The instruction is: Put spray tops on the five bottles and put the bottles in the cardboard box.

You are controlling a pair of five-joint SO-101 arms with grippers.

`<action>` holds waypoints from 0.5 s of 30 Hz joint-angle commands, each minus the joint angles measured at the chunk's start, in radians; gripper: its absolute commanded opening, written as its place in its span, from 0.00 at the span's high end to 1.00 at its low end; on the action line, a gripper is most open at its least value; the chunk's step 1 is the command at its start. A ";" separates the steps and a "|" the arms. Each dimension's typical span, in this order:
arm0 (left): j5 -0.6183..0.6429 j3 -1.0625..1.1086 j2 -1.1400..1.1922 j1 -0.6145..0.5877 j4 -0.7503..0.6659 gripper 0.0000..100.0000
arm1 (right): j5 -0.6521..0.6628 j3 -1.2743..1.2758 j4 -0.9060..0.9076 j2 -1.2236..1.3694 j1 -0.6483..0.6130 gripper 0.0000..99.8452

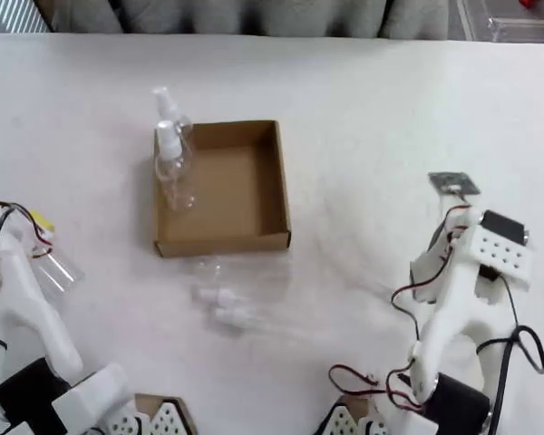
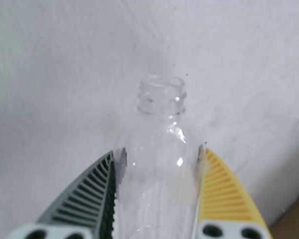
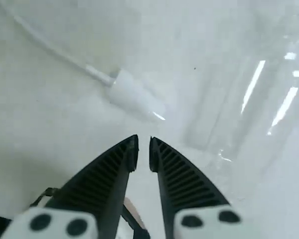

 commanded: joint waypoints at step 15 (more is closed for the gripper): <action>-0.002 -0.005 -0.045 -0.008 -0.021 0.94 | 0.078 0.229 -0.377 -0.042 -0.150 0.86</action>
